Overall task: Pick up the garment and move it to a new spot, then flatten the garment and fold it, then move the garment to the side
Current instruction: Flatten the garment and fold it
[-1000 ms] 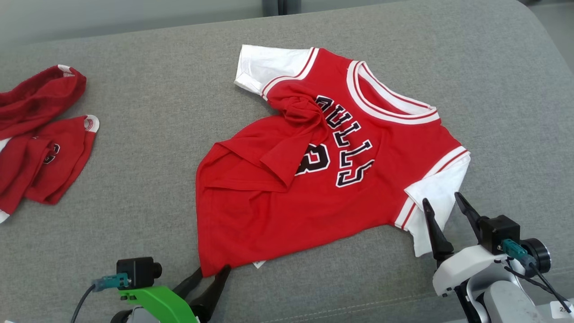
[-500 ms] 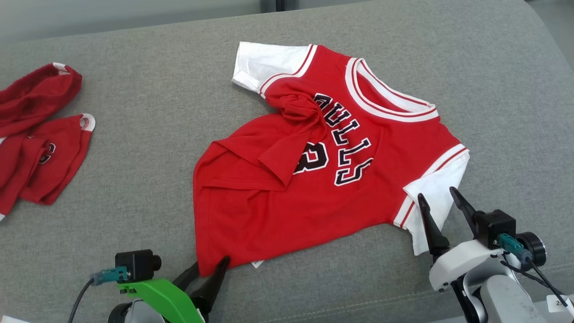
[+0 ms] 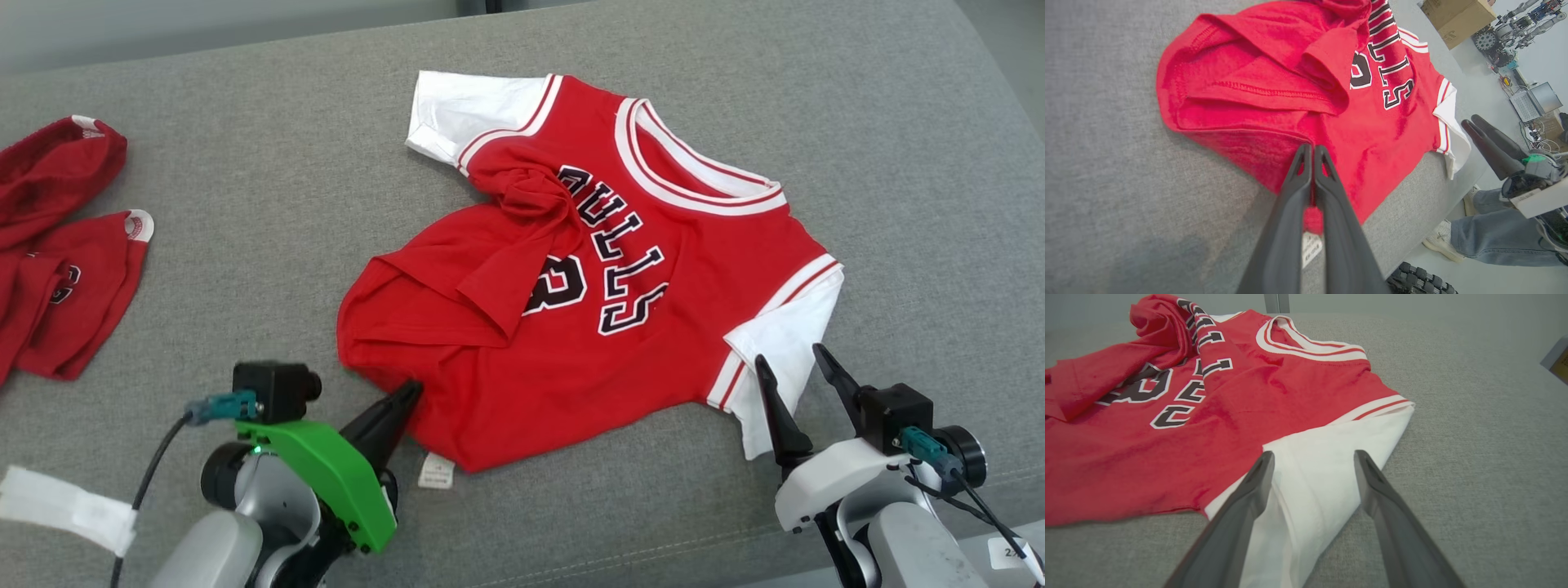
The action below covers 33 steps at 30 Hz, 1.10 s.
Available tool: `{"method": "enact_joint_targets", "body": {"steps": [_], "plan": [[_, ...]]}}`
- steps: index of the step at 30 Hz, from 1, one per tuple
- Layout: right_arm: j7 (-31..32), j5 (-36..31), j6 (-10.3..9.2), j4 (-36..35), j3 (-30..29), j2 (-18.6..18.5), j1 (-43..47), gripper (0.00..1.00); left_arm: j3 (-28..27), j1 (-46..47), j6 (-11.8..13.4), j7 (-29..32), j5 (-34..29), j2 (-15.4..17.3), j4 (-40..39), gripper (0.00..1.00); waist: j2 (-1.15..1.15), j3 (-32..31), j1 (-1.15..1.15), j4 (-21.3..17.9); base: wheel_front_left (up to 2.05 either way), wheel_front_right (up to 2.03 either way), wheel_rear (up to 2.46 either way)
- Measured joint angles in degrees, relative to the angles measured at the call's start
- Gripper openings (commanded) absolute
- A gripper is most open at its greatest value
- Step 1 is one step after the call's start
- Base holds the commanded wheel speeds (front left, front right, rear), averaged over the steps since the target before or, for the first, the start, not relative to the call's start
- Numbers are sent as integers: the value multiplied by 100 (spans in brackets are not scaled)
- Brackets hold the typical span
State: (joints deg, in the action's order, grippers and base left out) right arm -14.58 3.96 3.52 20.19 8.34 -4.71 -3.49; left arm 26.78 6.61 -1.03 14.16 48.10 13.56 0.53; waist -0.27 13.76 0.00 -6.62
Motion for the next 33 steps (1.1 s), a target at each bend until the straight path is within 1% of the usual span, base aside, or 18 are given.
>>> {"method": "enact_joint_targets", "body": {"steps": [7, 10, 14, 16, 20, 21, 23, 24, 29, 33], "plan": [[0, 4, 1, 43, 49, 57, -27, 100, 92, 736, 1, 338, -285, 107, -70, 0, 0, 4, 0, -37, 0, 0, 0], [0, 4, 49, 67, 152, 93, -107, 100, 85, 921, 68, 510, -291, 109, 175, 0, 0, 10, 0, -109, 0, 0, 0], [0, 4, 51, 89, 180, 94, -126, 100, 160, 1177, 112, 740, -358, 103, 471, 0, 0, 32, 0, -212, 0, 0, 0], [0, 4, 54, 103, 200, 96, -148, 100, 223, 1380, 119, 842, -406, 82, 559, 0, 0, 47, 0, -265, 0, 0, 0], [0, 4, 67, 130, 254, 103, -214, 100, 296, 1771, 232, 958, -463, -74, 749, 0, 0, 80, 0, -373, 0, 0, 0], [0, 4, 67, 143, 267, 105, -216, 100, 297, 1850, 257, 959, -487, -123, 833, 3, 0, 85, 0, -400, 0, 0, 0], [0, 4, 68, 157, 296, 111, -217, 100, 301, 1946, 315, 959, -566, -208, 969, 86, 0, 96, 0, -454, 0, 0, 0], [0, 4, 68, 160, 308, 112, -218, 100, 315, 1972, 334, 984, -600, -226, 1029, 100, 0, 104, 0, -481, 0, 0, 0], [0, 15, 64, 174, 270, 121, -219, 100, 388, 2039, 346, 985, -611, -379, 1196, 100, 0, 141, 0, -605, 0, 0, 0], [0, 65, 43, 172, 180, 119, -219, 100, 446, 2236, 279, 868, -701, -404, 1173, 100, 0, 157, 0, -621, 0, 0, 0]]}}
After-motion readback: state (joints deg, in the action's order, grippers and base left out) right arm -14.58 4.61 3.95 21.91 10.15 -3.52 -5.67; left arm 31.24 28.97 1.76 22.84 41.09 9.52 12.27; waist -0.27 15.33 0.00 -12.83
